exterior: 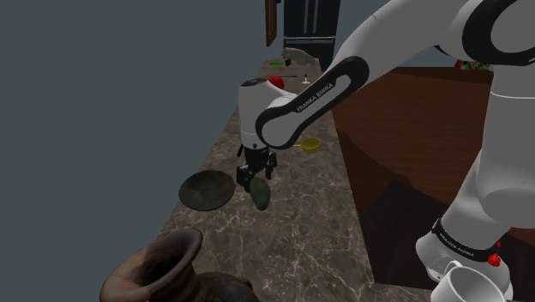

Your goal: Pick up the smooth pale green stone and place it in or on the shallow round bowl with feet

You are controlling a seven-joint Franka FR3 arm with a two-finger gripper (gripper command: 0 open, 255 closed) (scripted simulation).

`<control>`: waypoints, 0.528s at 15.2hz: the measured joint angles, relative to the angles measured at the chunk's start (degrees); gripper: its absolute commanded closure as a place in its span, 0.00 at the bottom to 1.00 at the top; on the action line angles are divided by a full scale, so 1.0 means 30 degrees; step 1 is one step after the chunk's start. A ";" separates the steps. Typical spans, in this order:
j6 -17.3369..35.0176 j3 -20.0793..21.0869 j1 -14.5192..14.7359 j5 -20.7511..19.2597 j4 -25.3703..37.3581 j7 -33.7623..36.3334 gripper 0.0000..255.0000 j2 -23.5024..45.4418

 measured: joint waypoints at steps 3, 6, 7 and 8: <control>0.0026 -0.0001 0.0003 -0.0005 -0.0015 0.0006 0.00 0.0008; 0.0023 -0.0080 -0.0061 -0.0065 0.0091 0.0015 1.00 -0.0102; -0.0004 -0.0085 -0.0069 -0.0061 0.0150 -0.0002 1.00 -0.0095; -0.0023 -0.0085 -0.0072 -0.0052 0.0168 -0.0005 1.00 -0.0111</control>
